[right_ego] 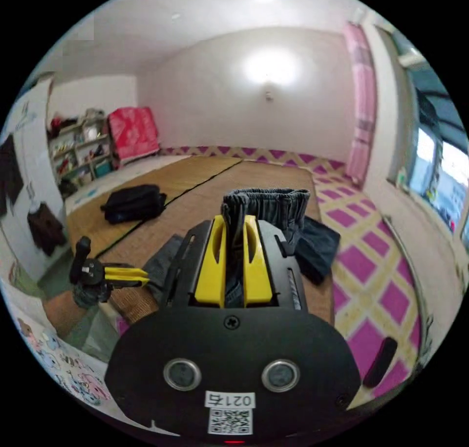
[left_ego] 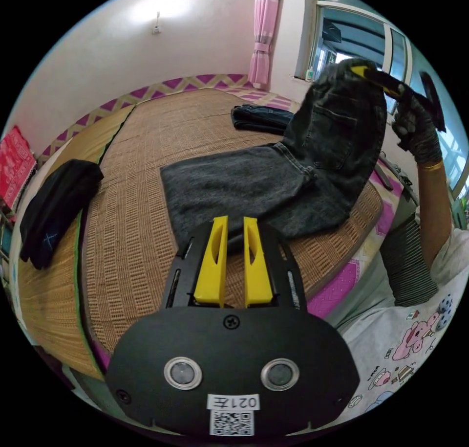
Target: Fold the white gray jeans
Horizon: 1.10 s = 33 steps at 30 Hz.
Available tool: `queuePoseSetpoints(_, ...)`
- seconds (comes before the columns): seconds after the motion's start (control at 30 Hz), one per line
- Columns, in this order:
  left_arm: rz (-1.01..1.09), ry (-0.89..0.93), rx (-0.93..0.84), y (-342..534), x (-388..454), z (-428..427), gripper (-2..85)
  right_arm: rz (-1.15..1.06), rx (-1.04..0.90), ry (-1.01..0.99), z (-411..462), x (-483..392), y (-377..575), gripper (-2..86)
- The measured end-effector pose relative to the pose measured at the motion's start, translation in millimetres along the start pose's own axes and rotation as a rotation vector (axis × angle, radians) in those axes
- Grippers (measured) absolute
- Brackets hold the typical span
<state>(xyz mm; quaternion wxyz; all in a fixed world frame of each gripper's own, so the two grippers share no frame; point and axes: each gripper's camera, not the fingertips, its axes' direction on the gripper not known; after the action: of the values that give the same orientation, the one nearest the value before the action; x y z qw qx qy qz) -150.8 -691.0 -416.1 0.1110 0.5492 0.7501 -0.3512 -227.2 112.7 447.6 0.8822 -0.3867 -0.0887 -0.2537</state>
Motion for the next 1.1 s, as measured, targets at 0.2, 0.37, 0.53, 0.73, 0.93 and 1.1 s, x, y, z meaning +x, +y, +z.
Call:
queuePoseSetpoints(0.2,-0.093,-0.009,-0.011,23,-55,-30,5.2,-0.4,-0.156,-0.119,142,-205,55,5.3)
queuePoseSetpoints(0.37,-0.132,-0.054,-0.025,42,-92,-60,5.2,-0.402,-0.289,-0.159,211,-245,125,5.1)
queuePoseSetpoints(0.53,-0.188,-0.032,0.012,39,-127,-91,5.3,-0.446,-0.337,-0.162,215,-264,137,5.3)
queuePoseSetpoints(0.73,-0.171,-0.036,0.058,6,-140,-123,5.7,-0.508,-0.438,-0.161,227,-275,169,6.1)
queuePoseSetpoints(0.93,-0.137,-0.072,0.08,-29,-147,-157,5.6,-0.541,-0.462,-0.175,204,-269,168,6.2)
queuePoseSetpoints(1.1,-0.126,-0.084,0.078,-51,-152,-178,5.4,-0.562,-0.452,-0.149,190,-268,167,6.1)
